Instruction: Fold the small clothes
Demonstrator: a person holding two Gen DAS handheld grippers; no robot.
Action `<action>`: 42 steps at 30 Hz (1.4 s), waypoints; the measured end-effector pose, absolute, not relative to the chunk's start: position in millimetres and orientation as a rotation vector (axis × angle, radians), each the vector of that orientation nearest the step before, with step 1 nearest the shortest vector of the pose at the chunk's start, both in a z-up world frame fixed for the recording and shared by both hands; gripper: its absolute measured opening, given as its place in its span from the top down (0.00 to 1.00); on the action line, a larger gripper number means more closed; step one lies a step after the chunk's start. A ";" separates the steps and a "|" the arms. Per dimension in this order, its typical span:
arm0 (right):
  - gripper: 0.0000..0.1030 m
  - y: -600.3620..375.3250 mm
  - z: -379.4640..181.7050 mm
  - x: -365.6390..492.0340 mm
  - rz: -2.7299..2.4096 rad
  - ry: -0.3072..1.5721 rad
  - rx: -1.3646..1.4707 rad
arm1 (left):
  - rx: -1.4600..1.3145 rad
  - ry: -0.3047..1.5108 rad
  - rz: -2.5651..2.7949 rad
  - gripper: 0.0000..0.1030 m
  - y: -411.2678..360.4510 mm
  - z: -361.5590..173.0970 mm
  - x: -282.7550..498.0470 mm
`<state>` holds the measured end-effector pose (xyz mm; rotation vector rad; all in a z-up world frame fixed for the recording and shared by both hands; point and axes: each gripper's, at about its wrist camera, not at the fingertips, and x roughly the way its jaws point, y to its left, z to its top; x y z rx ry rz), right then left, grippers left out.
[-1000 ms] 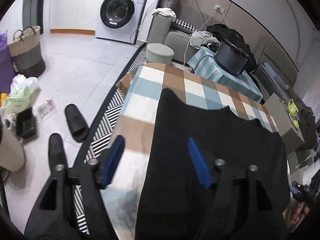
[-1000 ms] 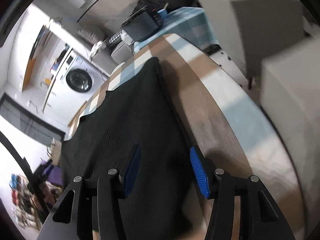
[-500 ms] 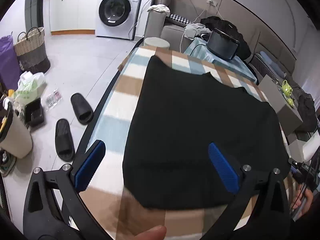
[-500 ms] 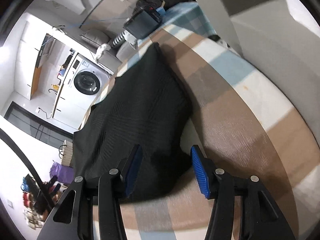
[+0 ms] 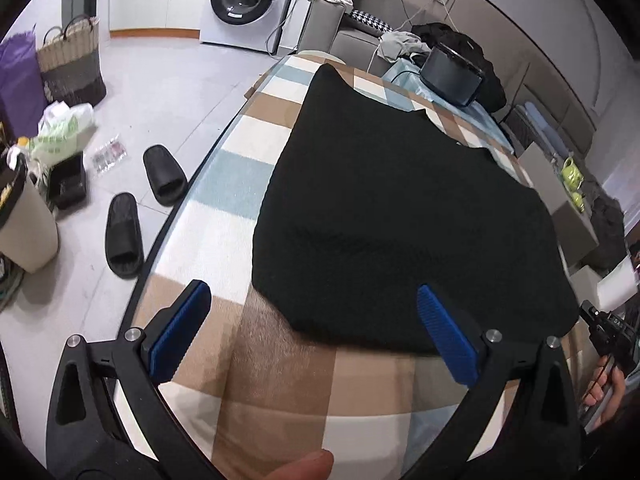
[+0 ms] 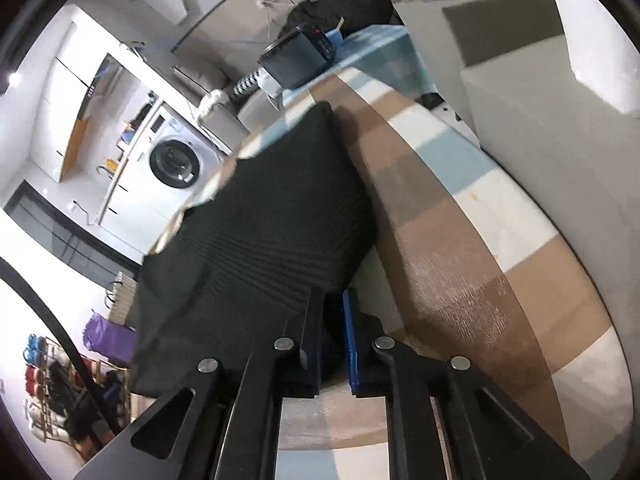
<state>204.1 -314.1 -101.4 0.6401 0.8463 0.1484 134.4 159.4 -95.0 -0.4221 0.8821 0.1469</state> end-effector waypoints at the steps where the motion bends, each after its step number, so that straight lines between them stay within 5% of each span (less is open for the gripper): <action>1: 0.82 -314.8 -96.3 199.8 0.157 0.820 0.640 | -0.436 0.879 0.145 0.01 159.6 -95.4 131.1; 4: 0.59 -315.7 -80.9 192.2 0.226 0.743 0.668 | -0.470 0.882 0.144 0.01 161.7 -97.5 128.9; 8: 0.51 -302.6 -69.4 188.9 0.317 0.712 0.682 | -0.541 0.897 0.106 0.10 165.8 -101.3 128.5; 12: 0.51 -287.4 -70.3 196.4 0.362 0.730 0.673 | -0.652 0.927 0.025 0.23 167.9 -113.0 124.7; 23: 0.51 -267.8 -81.0 207.4 0.406 0.767 0.678 | -0.812 0.915 0.034 0.27 178.2 -128.7 142.6; 28: 0.51 -261.7 -83.8 209.4 0.414 0.778 0.683 | -0.730 0.933 0.123 0.46 166.2 -126.9 175.1; 30: 0.51 -257.7 -84.2 211.3 0.421 0.779 0.676 | -0.697 0.944 0.159 0.73 162.9 -127.2 187.0; 32: 0.51 -253.7 -84.5 214.0 0.426 0.783 0.667 | -0.679 0.931 0.172 0.85 161.7 -127.5 195.3; 42: 0.51 -243.1 -86.7 221.6 0.446 0.807 0.631 | -0.644 0.828 0.216 0.90 155.9 -109.4 151.6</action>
